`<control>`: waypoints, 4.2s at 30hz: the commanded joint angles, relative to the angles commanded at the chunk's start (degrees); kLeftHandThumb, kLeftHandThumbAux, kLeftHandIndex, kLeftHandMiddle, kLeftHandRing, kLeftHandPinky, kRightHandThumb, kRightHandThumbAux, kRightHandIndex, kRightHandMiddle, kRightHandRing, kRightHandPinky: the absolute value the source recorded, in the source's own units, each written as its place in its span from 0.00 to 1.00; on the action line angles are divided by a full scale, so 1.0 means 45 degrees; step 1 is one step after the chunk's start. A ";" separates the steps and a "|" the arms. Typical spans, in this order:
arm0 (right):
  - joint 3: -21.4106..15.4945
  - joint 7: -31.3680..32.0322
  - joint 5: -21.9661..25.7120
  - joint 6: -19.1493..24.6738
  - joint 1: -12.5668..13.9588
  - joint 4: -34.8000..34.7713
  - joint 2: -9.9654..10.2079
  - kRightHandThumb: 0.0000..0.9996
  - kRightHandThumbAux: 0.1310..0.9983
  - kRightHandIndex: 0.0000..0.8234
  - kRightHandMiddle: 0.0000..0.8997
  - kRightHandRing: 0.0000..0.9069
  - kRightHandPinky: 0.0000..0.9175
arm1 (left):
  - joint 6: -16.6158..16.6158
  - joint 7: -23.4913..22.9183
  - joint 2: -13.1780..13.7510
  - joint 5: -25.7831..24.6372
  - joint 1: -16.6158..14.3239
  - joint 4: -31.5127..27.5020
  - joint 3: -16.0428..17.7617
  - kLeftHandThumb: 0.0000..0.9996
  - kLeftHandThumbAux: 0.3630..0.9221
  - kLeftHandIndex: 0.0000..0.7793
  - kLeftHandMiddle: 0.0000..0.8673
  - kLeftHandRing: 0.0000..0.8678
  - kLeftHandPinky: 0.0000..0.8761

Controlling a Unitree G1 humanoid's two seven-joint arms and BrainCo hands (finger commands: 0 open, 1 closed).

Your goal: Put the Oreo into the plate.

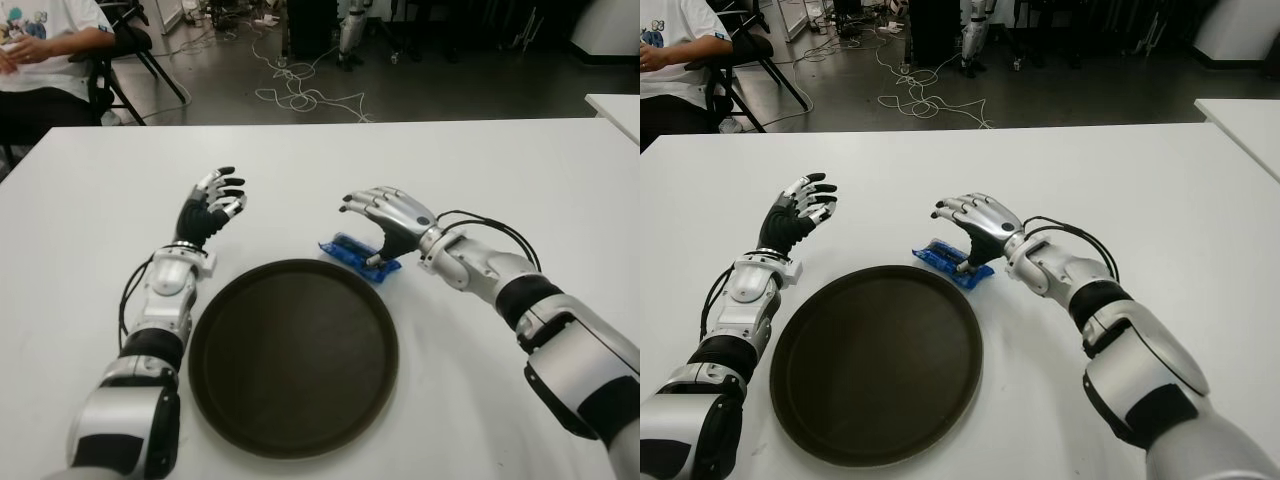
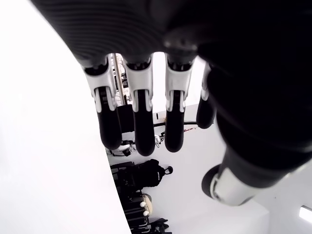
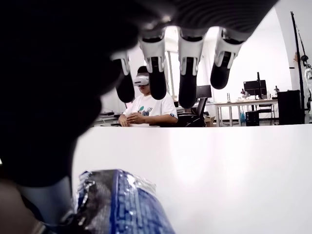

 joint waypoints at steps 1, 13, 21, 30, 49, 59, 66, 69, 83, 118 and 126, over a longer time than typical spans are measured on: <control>0.0007 -0.0011 -0.0010 0.0057 0.0010 -0.0019 0.0008 0.00 0.74 0.24 0.18 0.17 0.15 | 0.0006 0.0011 0.0004 0.0013 0.0004 -0.0009 -0.0010 0.27 0.70 0.25 0.32 0.30 0.31; 0.0037 -0.0502 -0.0184 0.0725 0.0210 -0.0156 0.0197 0.00 0.74 0.23 0.18 0.16 0.14 | 0.0005 -0.0099 -0.0046 -0.0116 0.0033 -0.0070 0.0027 0.26 0.70 0.25 0.32 0.30 0.31; 0.0029 -0.0572 -0.0152 0.0923 0.0257 -0.0243 0.0206 0.00 0.73 0.23 0.17 0.16 0.13 | 0.0066 -0.0075 -0.0048 -0.0061 0.0059 -0.0179 -0.0021 0.26 0.72 0.25 0.32 0.30 0.32; 0.0015 -0.0692 -0.0143 0.1052 0.0295 -0.0260 0.0227 0.00 0.76 0.22 0.17 0.16 0.16 | 0.0137 -0.0173 -0.0072 -0.0115 0.0063 -0.0234 -0.0002 0.26 0.73 0.24 0.31 0.30 0.32; 0.0014 -0.0514 -0.0094 0.1246 0.0283 -0.0218 0.0247 0.00 0.79 0.22 0.17 0.17 0.18 | 0.0077 0.0047 -0.0084 0.0016 0.0118 -0.0288 -0.0053 0.26 0.69 0.25 0.32 0.30 0.32; 0.0055 0.0335 -0.0096 0.1356 0.0174 -0.0094 0.0275 0.00 0.78 0.21 0.18 0.18 0.19 | 0.0107 0.0074 -0.0089 0.0042 0.0135 -0.0331 -0.0069 0.25 0.68 0.25 0.32 0.30 0.32; 0.0068 0.0736 -0.0095 0.1399 0.0122 -0.0045 0.0249 0.00 0.77 0.20 0.21 0.20 0.17 | 0.0137 0.0132 -0.0110 0.0106 0.0189 -0.0454 -0.0087 0.25 0.66 0.25 0.32 0.30 0.31; 0.0025 0.1006 -0.0033 0.1429 0.0096 -0.0028 0.0248 0.00 0.75 0.20 0.21 0.20 0.17 | 0.0160 0.0130 -0.0117 0.0114 0.0213 -0.0524 -0.0088 0.24 0.66 0.25 0.32 0.30 0.32; -0.0139 0.1694 0.0089 0.1559 0.0011 0.0006 0.0210 0.00 0.70 0.20 0.20 0.21 0.16 | 0.0139 0.0079 -0.0140 0.0098 0.0259 -0.0610 -0.0089 0.25 0.70 0.25 0.32 0.31 0.32; -0.0312 0.2595 0.0228 0.0964 -0.0132 0.0265 0.0040 0.00 0.69 0.21 0.20 0.21 0.17 | 0.0035 -0.0024 -0.0344 -0.0015 0.0322 -0.0720 -0.0026 0.27 0.72 0.26 0.32 0.31 0.33; -0.0521 0.3390 0.0541 0.0585 -0.0157 0.0462 0.0070 0.00 0.73 0.31 0.26 0.25 0.20 | -0.0144 -0.0017 -0.0337 0.0054 0.0287 -0.0605 -0.0032 0.27 0.72 0.26 0.32 0.31 0.33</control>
